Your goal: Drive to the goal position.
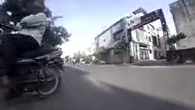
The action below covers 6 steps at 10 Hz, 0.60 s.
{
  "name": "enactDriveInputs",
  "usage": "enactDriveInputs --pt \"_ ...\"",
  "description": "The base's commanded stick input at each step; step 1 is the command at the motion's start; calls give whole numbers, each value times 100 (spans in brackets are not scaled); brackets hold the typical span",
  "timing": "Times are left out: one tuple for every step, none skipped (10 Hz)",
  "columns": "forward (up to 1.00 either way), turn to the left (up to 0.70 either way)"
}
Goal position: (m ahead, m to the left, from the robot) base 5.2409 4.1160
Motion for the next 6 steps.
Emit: enactDriveInputs --pt "100 -40" --pt "100 -40" --pt "100 -23" --pt "100 0" --pt "100 0" --pt "100 0"
